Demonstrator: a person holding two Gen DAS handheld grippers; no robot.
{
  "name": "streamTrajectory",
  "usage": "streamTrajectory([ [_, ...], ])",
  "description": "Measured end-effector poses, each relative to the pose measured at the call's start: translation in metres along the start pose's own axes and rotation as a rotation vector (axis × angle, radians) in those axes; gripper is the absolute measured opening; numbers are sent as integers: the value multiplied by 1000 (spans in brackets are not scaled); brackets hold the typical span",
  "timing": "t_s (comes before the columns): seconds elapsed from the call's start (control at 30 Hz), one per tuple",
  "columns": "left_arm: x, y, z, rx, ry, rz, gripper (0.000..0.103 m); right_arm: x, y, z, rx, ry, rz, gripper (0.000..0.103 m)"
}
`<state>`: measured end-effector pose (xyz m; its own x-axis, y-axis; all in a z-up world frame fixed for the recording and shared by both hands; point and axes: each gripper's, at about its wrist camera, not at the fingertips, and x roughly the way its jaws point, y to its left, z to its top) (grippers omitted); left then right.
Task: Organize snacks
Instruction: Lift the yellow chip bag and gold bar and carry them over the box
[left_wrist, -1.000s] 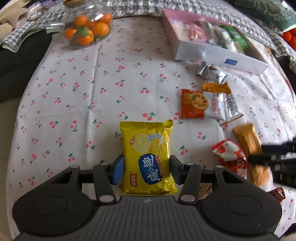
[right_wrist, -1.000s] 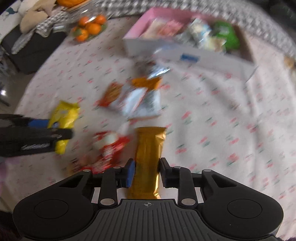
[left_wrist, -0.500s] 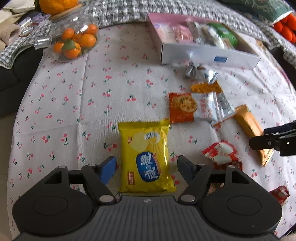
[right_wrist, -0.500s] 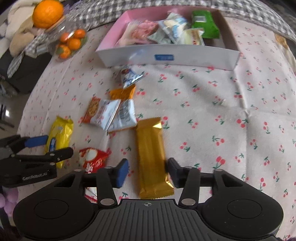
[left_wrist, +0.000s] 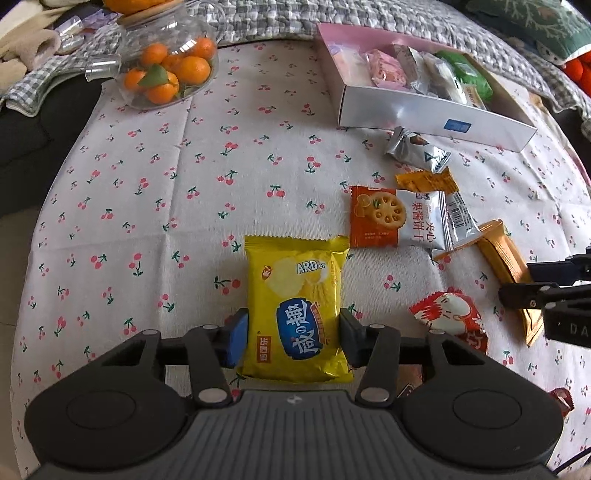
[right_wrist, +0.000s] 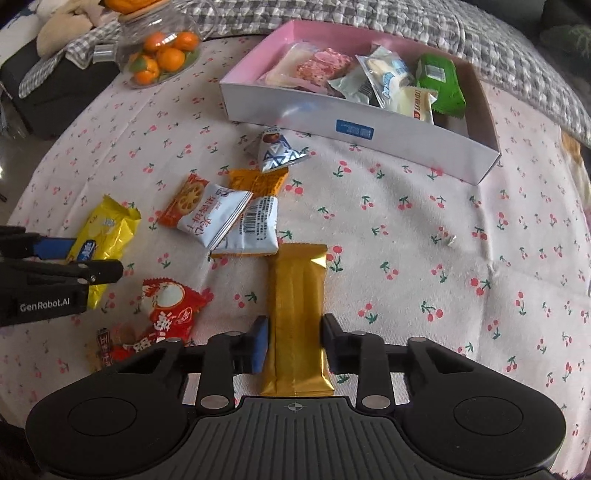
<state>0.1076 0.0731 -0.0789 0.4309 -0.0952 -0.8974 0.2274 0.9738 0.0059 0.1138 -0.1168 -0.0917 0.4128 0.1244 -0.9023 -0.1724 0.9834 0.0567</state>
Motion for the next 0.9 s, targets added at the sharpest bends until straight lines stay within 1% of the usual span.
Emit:
streamTrajectory([
  [0.13, -1, -1, 3, -2, -8, 0, 46, -1, -7, 4, 45, 4, 14, 29],
  [0.33, -8, -4, 11, -24, -29, -20, 46, -12, -20, 11, 118, -24, 63, 29],
  [0.6, -15, -13, 25, -60, -57, -47, 46, -24, -39, 24, 206, -56, 105, 29],
  [0.77, -18, -22, 36, -93, -71, -77, 46, -33, -60, 33, 299, -97, 139, 29],
  [0.83, -19, -27, 42, -95, -77, -81, 46, -35, -70, 35, 350, -125, 154, 29],
  [0.9, -18, -34, 50, -103, -73, -84, 46, -35, -81, 38, 405, -135, 165, 29],
])
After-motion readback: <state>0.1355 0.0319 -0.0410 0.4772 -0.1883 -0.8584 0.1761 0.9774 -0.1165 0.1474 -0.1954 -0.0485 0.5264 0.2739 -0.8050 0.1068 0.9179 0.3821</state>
